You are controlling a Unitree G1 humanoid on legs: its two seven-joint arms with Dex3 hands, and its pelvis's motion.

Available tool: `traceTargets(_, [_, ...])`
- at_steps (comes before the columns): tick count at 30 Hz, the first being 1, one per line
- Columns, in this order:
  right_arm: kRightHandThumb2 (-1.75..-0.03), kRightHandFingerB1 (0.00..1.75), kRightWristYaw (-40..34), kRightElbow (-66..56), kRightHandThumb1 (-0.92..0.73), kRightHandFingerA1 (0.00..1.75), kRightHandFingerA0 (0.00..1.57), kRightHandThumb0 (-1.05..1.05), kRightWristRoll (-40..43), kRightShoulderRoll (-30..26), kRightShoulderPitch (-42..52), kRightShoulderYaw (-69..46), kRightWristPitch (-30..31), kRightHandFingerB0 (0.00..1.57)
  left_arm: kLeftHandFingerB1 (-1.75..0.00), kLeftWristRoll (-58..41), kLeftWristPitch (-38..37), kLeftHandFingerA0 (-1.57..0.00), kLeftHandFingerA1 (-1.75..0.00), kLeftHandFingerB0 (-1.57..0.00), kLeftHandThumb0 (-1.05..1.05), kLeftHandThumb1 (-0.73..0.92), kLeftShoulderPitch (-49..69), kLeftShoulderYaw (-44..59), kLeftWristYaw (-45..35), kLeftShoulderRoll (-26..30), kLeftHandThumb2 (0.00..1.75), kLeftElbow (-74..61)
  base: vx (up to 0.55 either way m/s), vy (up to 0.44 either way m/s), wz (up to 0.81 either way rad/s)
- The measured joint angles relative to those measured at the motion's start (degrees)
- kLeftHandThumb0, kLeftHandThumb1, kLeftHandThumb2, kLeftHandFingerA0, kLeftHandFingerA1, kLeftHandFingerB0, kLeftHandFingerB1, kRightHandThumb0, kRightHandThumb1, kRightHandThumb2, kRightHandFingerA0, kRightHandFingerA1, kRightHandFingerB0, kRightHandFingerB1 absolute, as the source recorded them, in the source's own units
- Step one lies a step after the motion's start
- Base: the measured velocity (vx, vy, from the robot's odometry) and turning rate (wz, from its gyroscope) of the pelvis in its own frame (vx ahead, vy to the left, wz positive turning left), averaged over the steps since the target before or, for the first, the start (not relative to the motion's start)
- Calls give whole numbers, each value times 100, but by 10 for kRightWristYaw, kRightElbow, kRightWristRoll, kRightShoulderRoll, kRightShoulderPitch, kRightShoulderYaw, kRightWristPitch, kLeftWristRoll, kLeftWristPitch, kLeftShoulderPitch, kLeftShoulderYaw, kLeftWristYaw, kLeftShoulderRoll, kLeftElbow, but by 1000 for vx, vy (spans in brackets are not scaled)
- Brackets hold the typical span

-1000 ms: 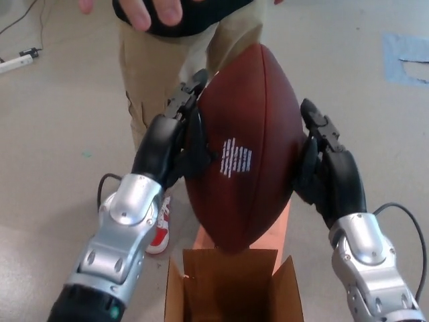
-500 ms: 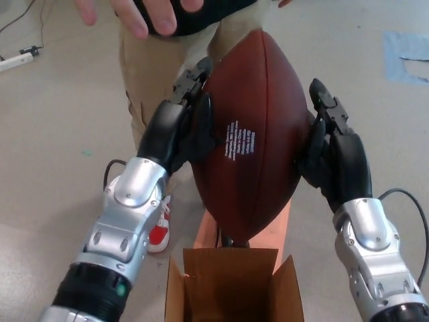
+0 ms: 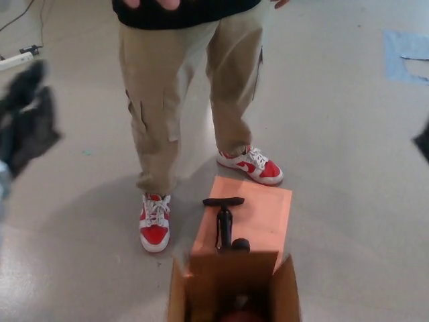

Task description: Use both hands to pick up a football from a person and place it into a container beneath

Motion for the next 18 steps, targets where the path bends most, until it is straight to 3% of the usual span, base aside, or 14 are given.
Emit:
traceTargets(5, [-118,11,16,-41,-86,14,0,-85,18,8,26,-2,-2,0,-5,-16,-6,0,-6,0,-91,80,34,21,-38,17,110,15,0,0,0])
traceTargets(6, [-85,0,19,-47,-92,0,0,-74,19,8,28,1,-3,0,-4,-18,-6,0,-5,0,-92,80,39,24,-46,17,110,15,0,0,0])
traceTargets(7, [-117,12,22,-55,-87,15,0,-82,19,10,29,5,-3,0,-5,-20,-8,0,-7,0,-90,78,44,25,-54,17,109,14,0,0,0])
traceTargets(8, [-117,12,23,-58,-87,15,0,-82,19,10,29,6,-3,0,-5,-21,-9,0,-7,0,-90,78,46,26,-56,17,109,13,0,0,0])
traceTargets(9, [-96,3,25,-63,-80,4,0,-80,20,11,29,7,-4,0,-6,-23,-11,0,-7,0,-90,78,48,26,-61,16,109,9,0,0,0])
traceTargets(17, [-102,5,35,-67,-83,6,0,-84,24,13,32,15,-4,0,-7,-32,-25,0,-9,0,-88,79,60,27,-77,3,110,-14,0,0,0])
traceTargets(18, [-96,7,35,-67,-78,6,0,-81,24,14,32,15,-4,0,-8,-32,-26,0,-10,0,-87,79,61,27,-78,1,110,-16,0,0,0])
